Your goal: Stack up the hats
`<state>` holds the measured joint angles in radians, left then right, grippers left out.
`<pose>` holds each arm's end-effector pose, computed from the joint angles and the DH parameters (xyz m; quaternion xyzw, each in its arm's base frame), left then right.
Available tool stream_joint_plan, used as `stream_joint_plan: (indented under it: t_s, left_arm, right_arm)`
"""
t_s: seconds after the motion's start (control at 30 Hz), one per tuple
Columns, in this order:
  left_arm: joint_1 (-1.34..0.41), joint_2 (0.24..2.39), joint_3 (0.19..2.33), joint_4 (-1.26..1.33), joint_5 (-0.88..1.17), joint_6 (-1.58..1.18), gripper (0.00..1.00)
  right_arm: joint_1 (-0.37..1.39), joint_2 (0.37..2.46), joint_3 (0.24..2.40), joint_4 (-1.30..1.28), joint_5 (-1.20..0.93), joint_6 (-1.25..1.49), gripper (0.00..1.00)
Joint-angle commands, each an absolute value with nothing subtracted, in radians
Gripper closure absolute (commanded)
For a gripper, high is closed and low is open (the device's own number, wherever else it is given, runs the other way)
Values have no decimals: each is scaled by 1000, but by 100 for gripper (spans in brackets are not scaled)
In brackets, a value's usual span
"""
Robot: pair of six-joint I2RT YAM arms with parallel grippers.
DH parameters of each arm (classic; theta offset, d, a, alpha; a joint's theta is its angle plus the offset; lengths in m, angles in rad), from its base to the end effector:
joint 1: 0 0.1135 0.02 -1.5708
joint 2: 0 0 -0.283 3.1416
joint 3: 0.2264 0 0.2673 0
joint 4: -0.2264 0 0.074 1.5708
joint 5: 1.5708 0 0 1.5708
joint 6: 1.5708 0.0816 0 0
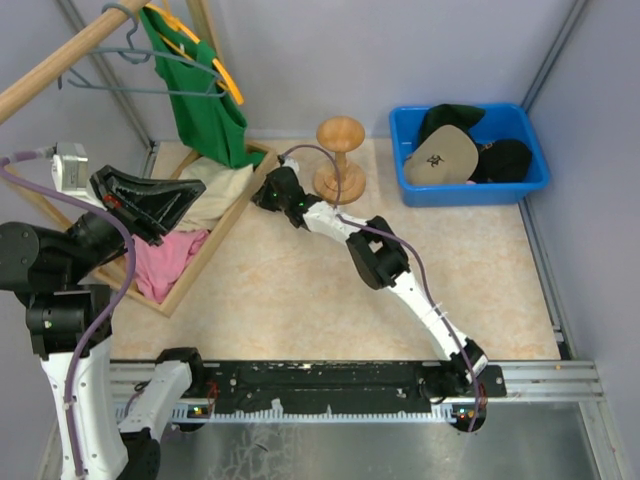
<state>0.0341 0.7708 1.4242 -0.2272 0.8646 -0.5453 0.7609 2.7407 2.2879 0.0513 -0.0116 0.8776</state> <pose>0.1050 -0.0585 0.5691 0.1971 0.5719 -0.4125 0.6812 0.4949 0.4725 0.1031 0.0454 0.8327 0.4065 0.3733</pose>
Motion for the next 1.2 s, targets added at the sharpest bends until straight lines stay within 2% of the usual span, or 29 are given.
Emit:
stream_joint_plan:
  t_s: [0.0, 0.3, 0.4, 0.47, 0.63, 0.83, 1.03, 1.17]
  left_arm:
    - [29, 778, 1439, -240, 863, -519, 86]
    - [29, 780, 1395, -317, 820, -451, 86]
    - [30, 767, 1336, -372, 749, -401, 83]
    - [29, 755, 1254, -388, 689, -377, 82]
    - [30, 753, 1062, -337, 566, -384, 81]
    - [9, 861, 881, -159, 353, -440, 82]
    - [-268, 1158, 922, -44, 22, -311, 82]
    - [-302, 1381, 1010, -27, -55, -318, 82]
  right_arm:
    - [761, 2814, 2414, 130, 12, 956, 100]
    - [754, 2969, 2579, 261, -22, 1112, 100]
    - [747, 2962, 2566, 283, -67, 1116, 100]
    - [726, 2876, 2447, 311, -115, 1090, 100]
    - [651, 2427, 1788, 501, -54, 916, 100]
    - [587, 1973, 1288, 491, 37, 709, 100]
    - [577, 1759, 1102, 424, 76, 615, 100]
    - [572, 1643, 1028, 395, 88, 608, 100]
